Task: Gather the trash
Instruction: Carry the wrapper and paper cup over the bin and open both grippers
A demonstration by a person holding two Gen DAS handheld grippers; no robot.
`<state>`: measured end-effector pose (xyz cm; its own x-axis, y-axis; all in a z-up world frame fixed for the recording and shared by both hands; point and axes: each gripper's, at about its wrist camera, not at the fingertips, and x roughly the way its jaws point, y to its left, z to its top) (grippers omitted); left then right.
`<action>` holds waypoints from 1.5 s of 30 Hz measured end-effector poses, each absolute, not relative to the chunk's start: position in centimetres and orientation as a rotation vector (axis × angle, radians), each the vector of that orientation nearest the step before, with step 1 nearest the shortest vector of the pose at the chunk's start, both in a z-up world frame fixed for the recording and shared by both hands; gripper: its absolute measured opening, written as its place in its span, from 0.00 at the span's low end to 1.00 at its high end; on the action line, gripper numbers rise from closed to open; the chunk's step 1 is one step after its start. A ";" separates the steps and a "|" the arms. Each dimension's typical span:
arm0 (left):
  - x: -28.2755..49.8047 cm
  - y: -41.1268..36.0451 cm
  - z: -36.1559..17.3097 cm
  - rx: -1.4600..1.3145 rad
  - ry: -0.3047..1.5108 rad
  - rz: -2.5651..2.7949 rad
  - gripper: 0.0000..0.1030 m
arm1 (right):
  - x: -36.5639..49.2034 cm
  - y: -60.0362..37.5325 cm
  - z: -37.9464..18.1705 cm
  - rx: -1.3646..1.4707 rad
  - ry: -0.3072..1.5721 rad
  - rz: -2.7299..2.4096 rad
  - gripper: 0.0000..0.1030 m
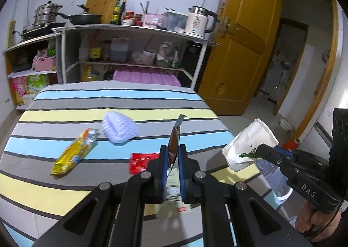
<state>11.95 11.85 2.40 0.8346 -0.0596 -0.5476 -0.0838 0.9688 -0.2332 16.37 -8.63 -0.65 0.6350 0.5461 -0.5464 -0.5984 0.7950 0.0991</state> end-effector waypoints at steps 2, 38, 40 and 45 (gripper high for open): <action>12.2 10.7 2.7 -0.244 0.584 -0.006 0.09 | 16.1 -9.8 -0.5 -0.085 0.587 0.640 0.07; 19.1 -9.2 1.4 -0.113 0.675 -0.376 0.09 | 17.0 -27.9 -3.1 0.065 0.647 0.343 0.08; 19.7 -9.6 0.9 -0.114 0.688 -0.387 0.09 | 17.3 -28.4 -3.5 0.070 0.657 0.335 0.08; 21.0 -10.8 -0.3 -0.119 0.727 -0.406 0.09 | 18.2 -29.3 -4.8 0.085 0.694 0.325 0.08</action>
